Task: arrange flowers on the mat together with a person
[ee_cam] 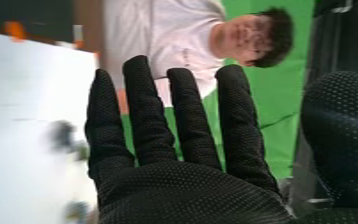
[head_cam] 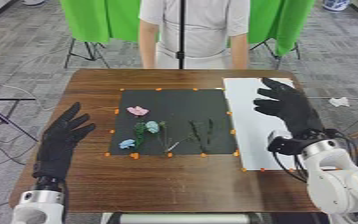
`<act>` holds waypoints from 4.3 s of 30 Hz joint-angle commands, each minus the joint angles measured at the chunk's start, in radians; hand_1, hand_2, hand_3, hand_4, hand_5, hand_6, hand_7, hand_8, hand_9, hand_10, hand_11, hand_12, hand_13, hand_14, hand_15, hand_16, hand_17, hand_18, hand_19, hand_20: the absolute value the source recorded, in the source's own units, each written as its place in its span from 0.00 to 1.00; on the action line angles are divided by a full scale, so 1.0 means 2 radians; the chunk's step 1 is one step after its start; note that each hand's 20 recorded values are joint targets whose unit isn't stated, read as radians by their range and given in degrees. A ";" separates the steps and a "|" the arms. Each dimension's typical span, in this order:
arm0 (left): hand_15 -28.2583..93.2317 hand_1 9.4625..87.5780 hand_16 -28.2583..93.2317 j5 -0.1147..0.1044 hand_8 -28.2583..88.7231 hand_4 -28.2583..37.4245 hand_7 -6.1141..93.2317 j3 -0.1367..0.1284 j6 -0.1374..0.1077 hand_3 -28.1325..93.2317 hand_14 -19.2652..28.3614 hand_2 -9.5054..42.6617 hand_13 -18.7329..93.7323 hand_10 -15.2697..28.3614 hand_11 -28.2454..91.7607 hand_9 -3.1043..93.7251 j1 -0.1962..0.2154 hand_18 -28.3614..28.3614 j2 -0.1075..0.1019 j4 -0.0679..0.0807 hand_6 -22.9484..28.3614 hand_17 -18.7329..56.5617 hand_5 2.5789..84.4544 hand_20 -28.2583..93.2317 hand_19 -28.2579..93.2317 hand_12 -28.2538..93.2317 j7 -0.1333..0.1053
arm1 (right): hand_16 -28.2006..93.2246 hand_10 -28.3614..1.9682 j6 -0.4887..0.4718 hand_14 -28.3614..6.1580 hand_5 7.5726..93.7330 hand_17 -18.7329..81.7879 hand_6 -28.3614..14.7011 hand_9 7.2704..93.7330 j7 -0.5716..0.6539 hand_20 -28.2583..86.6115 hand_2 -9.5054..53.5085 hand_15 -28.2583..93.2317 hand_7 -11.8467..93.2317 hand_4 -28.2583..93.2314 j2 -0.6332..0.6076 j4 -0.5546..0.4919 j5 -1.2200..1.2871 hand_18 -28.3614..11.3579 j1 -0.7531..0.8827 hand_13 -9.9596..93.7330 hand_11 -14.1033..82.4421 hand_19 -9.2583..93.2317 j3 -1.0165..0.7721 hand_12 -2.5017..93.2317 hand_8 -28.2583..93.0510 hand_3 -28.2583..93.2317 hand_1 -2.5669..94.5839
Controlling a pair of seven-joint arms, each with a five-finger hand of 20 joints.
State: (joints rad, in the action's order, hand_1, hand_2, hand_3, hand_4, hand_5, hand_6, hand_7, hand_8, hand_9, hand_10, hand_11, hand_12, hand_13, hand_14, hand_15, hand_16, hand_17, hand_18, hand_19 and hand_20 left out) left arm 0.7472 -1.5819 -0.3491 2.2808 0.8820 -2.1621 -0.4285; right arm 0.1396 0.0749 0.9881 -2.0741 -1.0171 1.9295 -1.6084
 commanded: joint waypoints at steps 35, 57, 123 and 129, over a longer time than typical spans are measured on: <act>0.61 0.17 0.18 0.000 0.17 0.00 0.17 0.000 0.008 0.88 0.94 0.21 0.40 0.73 0.42 0.41 0.005 0.96 0.013 -0.001 0.52 0.14 0.41 0.40 0.63 0.31 0.015 | 0.37 0.53 -0.005 0.32 0.43 0.28 0.75 0.44 -0.002 0.41 0.22 0.47 0.26 0.00 0.023 0.012 0.020 0.10 0.030 0.48 0.23 0.59 0.005 0.18 0.13 0.90 0.23; 0.62 0.17 0.18 0.007 0.17 0.00 0.17 -0.005 0.012 0.88 0.94 0.22 0.40 0.73 0.42 0.41 0.011 0.96 0.019 -0.003 0.52 0.14 0.41 0.40 0.63 0.31 0.027 | 0.36 0.54 -0.011 0.32 0.44 0.28 0.75 0.45 0.005 0.42 0.21 0.48 0.26 0.00 0.027 0.014 0.018 0.11 0.030 0.48 0.23 0.59 0.011 0.18 0.13 0.90 0.24; 0.62 0.17 0.18 -0.010 0.16 0.00 0.17 0.020 0.003 0.89 0.94 0.23 0.41 0.74 0.42 0.41 -0.021 0.96 -0.005 0.006 0.52 0.14 0.40 0.40 0.64 0.31 0.012 | 0.33 0.54 -0.129 0.49 0.40 0.36 0.78 0.39 0.265 0.39 0.02 0.56 0.29 0.01 -0.113 0.316 -0.499 0.10 -0.341 0.55 0.23 0.66 0.215 0.19 0.12 0.90 0.40; 0.62 0.18 0.18 -0.008 0.17 0.00 0.17 0.023 0.009 0.89 0.94 0.23 0.40 0.74 0.43 0.41 -0.029 0.96 -0.004 0.009 0.52 0.14 0.40 0.40 0.64 0.31 0.018 | 0.33 0.54 -0.128 0.50 0.38 0.37 0.79 0.40 0.279 0.38 0.03 0.56 0.29 0.01 -0.106 0.326 -0.524 0.11 -0.357 0.56 0.24 0.66 0.244 0.19 0.12 0.90 0.41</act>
State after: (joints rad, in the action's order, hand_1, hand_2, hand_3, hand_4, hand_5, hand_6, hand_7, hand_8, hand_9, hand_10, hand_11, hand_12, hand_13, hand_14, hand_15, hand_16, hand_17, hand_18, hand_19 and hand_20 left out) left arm 0.7252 -1.5449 -0.3513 2.2329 0.8684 -2.1553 -0.4166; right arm -0.1265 0.6117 0.7534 -1.4377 -2.0340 1.2366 -1.1732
